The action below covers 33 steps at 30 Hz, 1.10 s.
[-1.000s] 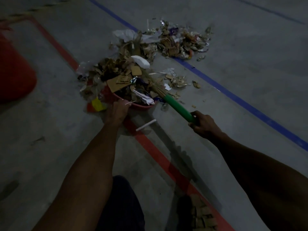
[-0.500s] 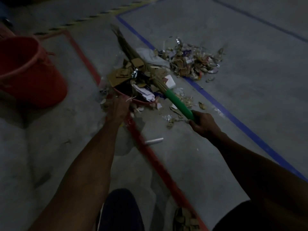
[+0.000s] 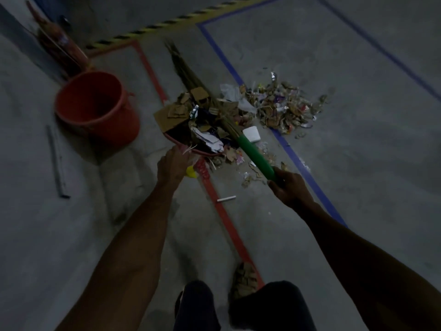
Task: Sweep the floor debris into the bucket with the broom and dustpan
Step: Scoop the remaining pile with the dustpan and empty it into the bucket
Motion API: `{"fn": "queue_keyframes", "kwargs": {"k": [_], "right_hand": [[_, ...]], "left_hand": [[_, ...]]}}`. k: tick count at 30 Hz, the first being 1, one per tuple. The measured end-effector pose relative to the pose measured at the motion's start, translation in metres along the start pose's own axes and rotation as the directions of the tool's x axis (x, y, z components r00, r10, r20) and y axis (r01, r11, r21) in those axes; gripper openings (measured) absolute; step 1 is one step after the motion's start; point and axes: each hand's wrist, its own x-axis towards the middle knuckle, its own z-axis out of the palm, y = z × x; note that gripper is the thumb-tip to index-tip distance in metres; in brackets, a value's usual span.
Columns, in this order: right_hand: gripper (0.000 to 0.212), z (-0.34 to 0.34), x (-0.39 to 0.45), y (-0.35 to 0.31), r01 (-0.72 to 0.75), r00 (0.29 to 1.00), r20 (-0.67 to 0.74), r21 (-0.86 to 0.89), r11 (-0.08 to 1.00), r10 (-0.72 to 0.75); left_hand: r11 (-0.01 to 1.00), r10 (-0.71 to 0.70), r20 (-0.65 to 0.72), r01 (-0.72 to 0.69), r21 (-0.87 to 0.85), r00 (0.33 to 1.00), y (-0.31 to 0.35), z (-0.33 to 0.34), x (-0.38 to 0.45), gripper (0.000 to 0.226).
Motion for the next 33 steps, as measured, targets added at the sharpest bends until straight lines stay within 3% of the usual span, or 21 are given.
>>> {"fn": "queue_keyframes", "kwargs": {"k": [8,14,26,33], "right_hand": [[0.035,-0.085,-0.031,-0.115,0.093,0.995,0.034,0.049,0.994,-0.095],[0.031,-0.097,-0.012,-0.191,0.140,0.987,0.076,0.060,0.988,-0.144],[0.034,-0.055,0.109,-0.313,0.148,0.977,0.146,0.051,0.988,-0.154],[0.039,-0.036,0.201,-0.363,0.257,0.961,0.110,-0.009,0.966,-0.254]], "left_hand": [[0.998,-0.021,-0.146,0.030,0.062,0.989,-0.010,-0.134,-0.065,0.045],[0.993,-0.110,-0.161,0.116,0.023,0.981,-0.043,-0.196,-0.060,0.048],[0.973,-0.226,-0.168,0.214,-0.086,0.960,-0.130,-0.267,0.037,0.047],[0.956,-0.288,-0.177,0.273,-0.103,0.941,-0.179,-0.292,0.119,0.047]]}}
